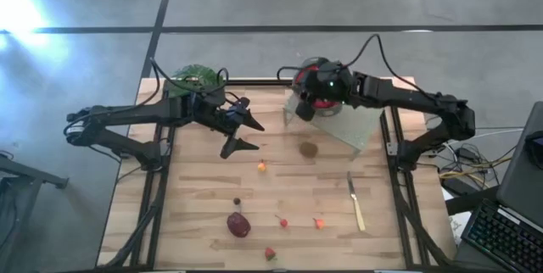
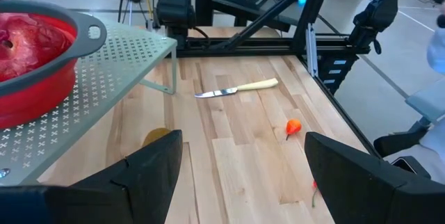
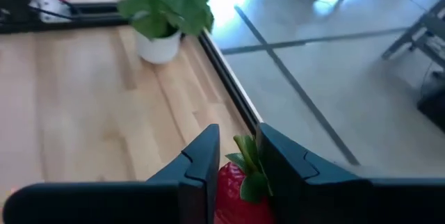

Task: Pick & Place Fruit
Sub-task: Put the red strawberry into the red strainer bowl

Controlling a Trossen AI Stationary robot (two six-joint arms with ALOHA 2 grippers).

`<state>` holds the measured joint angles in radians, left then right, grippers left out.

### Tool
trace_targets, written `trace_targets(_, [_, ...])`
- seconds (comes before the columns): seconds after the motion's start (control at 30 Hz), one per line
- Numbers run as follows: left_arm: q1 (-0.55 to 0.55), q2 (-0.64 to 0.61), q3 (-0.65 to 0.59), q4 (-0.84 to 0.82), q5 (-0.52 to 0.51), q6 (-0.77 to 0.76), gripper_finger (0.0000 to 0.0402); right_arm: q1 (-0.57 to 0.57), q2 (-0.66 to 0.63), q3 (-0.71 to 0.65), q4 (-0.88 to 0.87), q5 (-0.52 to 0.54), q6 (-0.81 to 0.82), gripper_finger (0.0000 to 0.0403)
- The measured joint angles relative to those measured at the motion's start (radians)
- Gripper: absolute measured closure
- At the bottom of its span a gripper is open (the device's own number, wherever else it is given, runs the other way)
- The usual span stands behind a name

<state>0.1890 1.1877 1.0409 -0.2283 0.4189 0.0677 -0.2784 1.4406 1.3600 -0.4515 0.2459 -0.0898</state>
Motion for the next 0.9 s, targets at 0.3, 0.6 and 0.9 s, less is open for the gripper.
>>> trace_targets(0.3, [0.000,0.000,0.000,0.000,0.000,0.000,0.0093,-0.108,0.001,-0.065,0.022,-0.023,0.003,0.0309])
trace_targets(0.6, [0.000,0.000,0.000,0.000,0.000,0.000,0.0093,-0.128,0.001,-0.083,0.069,-0.021,0.034,0.0309])
trace_targets(0.9, [0.000,0.000,0.000,0.000,0.000,0.000,0.0093,-0.128,0.001,-0.117,0.075,-0.019,-0.014,0.0258])
